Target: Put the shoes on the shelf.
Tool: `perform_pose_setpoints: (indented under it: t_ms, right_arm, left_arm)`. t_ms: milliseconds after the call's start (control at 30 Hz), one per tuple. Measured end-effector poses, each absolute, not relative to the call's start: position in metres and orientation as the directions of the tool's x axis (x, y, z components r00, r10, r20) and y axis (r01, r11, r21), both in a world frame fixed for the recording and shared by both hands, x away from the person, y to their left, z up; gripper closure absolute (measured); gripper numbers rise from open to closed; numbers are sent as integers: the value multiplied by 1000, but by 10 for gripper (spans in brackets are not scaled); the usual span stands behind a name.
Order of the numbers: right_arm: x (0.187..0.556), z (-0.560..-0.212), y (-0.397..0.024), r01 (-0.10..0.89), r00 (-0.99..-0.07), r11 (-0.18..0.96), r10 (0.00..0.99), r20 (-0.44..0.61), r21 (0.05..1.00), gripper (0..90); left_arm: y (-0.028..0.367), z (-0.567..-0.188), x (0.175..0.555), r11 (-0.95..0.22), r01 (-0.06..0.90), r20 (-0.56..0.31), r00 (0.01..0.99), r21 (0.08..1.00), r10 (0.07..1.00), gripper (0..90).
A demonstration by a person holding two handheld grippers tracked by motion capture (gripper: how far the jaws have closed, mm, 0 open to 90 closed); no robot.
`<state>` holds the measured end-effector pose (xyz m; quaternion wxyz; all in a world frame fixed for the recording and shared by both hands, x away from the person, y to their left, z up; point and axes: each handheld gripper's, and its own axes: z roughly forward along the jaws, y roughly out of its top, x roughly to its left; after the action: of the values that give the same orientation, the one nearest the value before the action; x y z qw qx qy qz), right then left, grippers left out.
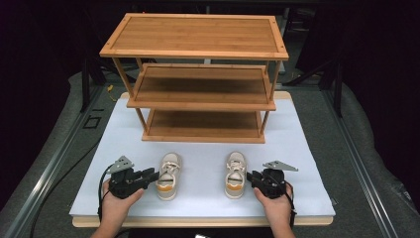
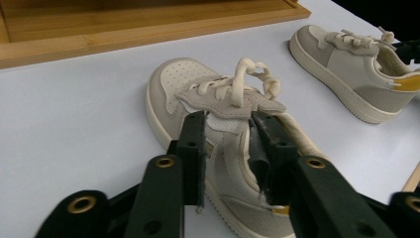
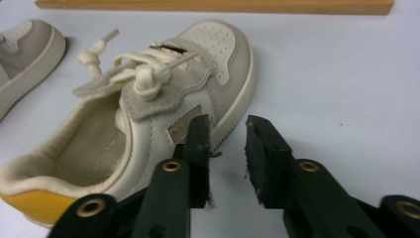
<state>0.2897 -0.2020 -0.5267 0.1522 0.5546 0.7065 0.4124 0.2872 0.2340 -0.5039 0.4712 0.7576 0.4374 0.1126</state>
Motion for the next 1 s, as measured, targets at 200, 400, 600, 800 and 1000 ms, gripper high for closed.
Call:
perform_pose_setpoints:
  t_ms: [200, 400, 600, 800, 1000]
  right_arm:
    - [281, -515, -196, 588, -334, 24, 917, 217, 808, 595]
    - [275, -508, -188, 541, -340, 28, 921, 189, 840, 566]
    - [273, -506, -190, 539, -344, -25, 906, 247, 842, 542]
    - [276, -512, -177, 574, -381, 37, 897, 226, 818, 511]
    - [279, -519, -170, 594, -381, 68, 901, 206, 802, 496]
  left_arm:
    - [227, -510, 287, -157, 571, -253, 572, 806, 780, 528]
    - [219, -515, 288, -158, 582, -263, 572, 798, 777, 490]
    - [220, -518, 290, -144, 587, -274, 563, 797, 780, 478]
    - [219, -523, 294, -125, 611, -299, 543, 782, 784, 461]
    - [218, -526, 299, -131, 629, -302, 532, 766, 791, 470]
